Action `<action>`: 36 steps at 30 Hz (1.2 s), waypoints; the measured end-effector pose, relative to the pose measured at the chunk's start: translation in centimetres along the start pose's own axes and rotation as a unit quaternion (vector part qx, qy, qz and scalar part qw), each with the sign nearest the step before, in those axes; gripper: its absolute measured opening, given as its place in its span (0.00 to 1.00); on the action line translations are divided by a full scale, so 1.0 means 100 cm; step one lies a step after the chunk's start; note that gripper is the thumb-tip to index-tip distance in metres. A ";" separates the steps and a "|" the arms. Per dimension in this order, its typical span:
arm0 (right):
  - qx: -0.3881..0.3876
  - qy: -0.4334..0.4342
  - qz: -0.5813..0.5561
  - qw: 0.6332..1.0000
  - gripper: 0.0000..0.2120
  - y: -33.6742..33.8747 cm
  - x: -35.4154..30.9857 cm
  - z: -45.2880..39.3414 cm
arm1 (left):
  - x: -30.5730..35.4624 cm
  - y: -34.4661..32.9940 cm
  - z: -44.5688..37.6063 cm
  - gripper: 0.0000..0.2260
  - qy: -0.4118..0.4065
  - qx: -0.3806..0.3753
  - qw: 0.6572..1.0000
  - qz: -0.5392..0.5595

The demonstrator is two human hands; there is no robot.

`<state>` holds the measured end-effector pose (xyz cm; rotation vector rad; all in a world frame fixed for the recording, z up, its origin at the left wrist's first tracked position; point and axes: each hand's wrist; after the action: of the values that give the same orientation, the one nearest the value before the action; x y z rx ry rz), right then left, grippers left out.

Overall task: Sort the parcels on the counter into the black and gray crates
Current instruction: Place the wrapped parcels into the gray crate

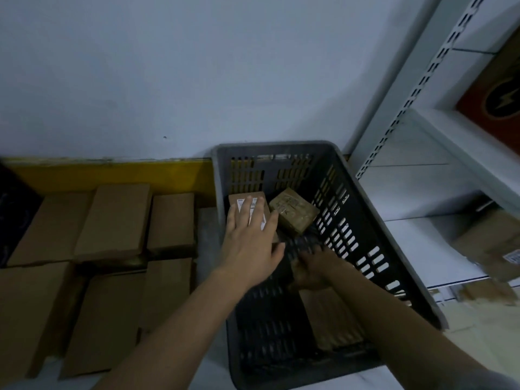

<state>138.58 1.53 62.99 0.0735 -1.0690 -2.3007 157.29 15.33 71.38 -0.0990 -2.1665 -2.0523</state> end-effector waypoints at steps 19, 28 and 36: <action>0.290 0.090 -0.222 0.927 0.43 0.157 0.041 0.071 | 0.043 0.003 -0.030 0.48 0.167 -0.145 0.776 0.591; 0.390 0.127 -0.388 0.826 0.30 0.166 0.067 0.013 | 0.018 0.024 -0.038 0.37 0.285 0.085 0.709 0.640; 0.214 0.078 -0.177 0.958 0.45 0.087 0.041 -0.071 | 0.000 0.021 -0.042 0.28 0.296 0.149 0.631 0.702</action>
<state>141.53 -9.84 65.20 0.6548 -1.5507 -2.2698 157.89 11.32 73.70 -0.6872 -1.1207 -0.6107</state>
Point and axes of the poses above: each hand's wrist, its own z-axis away from the middle knuckle, its own y-axis out of the back of the hand, x = y × z, and after that the axes turned 2 degrees about -y, right-handed
